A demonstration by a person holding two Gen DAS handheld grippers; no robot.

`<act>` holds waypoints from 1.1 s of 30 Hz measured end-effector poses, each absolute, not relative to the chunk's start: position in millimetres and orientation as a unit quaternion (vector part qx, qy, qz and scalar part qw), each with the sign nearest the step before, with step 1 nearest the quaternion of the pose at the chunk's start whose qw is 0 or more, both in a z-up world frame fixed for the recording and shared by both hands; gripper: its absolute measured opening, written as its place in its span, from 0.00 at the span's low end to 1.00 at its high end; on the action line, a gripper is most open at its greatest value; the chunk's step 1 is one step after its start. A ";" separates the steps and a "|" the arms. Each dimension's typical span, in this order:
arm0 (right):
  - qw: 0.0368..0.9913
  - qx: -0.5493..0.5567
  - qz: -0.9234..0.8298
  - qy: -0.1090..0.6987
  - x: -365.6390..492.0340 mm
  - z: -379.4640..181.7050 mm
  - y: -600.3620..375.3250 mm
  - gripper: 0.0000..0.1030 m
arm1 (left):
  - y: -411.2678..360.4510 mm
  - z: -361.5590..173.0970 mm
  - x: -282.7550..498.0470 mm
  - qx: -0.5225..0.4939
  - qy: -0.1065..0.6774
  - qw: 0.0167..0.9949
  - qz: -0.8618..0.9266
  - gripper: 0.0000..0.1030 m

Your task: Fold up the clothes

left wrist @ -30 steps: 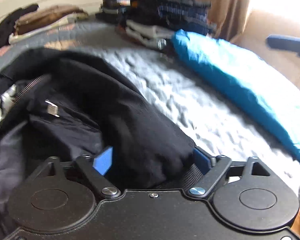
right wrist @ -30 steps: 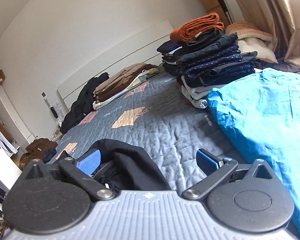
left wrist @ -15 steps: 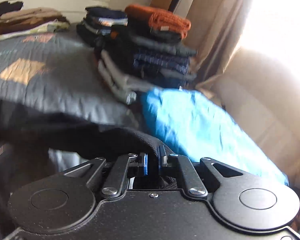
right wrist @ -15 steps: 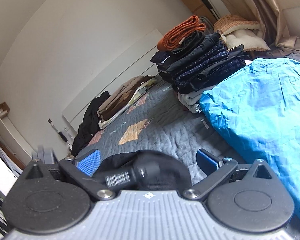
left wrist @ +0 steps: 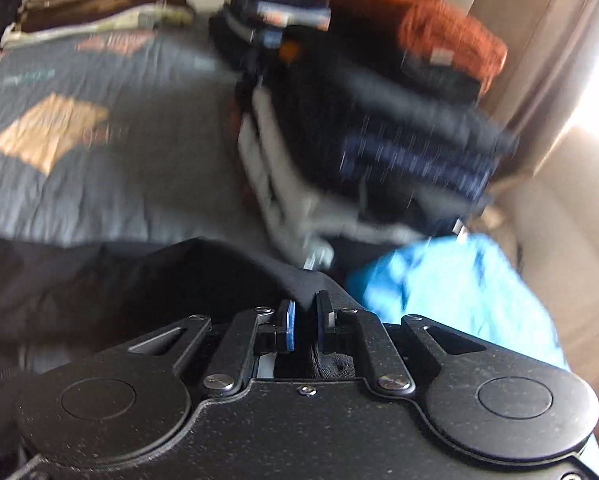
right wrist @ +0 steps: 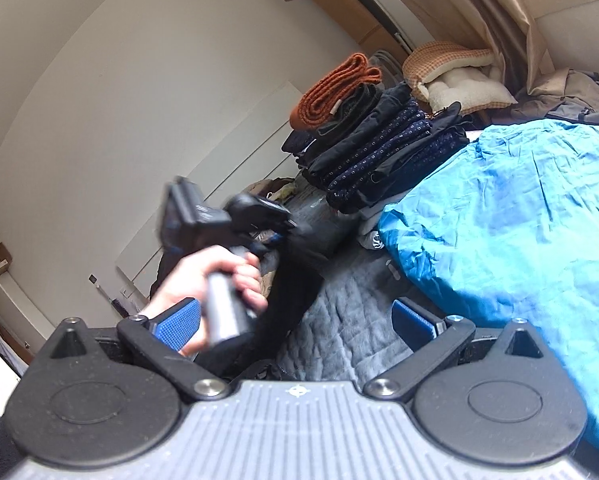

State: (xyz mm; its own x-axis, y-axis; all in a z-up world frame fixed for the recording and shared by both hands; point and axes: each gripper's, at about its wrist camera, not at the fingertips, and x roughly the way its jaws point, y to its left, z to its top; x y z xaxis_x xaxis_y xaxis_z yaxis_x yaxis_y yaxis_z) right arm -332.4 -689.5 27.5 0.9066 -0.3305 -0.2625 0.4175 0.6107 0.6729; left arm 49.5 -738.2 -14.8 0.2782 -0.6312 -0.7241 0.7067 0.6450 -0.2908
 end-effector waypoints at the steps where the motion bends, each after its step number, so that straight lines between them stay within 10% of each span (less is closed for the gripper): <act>1: 0.896 0.387 -0.209 0.057 -331.7 27.4 -689.4 0.99 | -733.6 -21.4 40.1 0.055 0.430 0.794 -0.426 0.10; 3: 0.897 0.387 -0.207 0.058 -331.3 26.6 -690.2 0.99 | -717.6 -24.9 19.0 0.075 0.416 0.789 -0.446 0.15; 5: 0.896 0.389 -0.209 0.057 -332.5 26.3 -690.4 0.99 | -696.0 -20.8 -0.7 0.092 0.396 0.782 -0.473 0.51; 7: 0.895 0.391 -0.209 0.056 -334.2 26.4 -690.4 0.99 | -668.4 -14.0 -19.0 0.115 0.353 0.785 -0.495 0.63; 33: 0.960 0.217 -0.030 0.177 -321.0 55.9 -618.0 0.99 | -462.1 -112.2 -212.1 0.530 -0.016 0.744 -0.407 0.64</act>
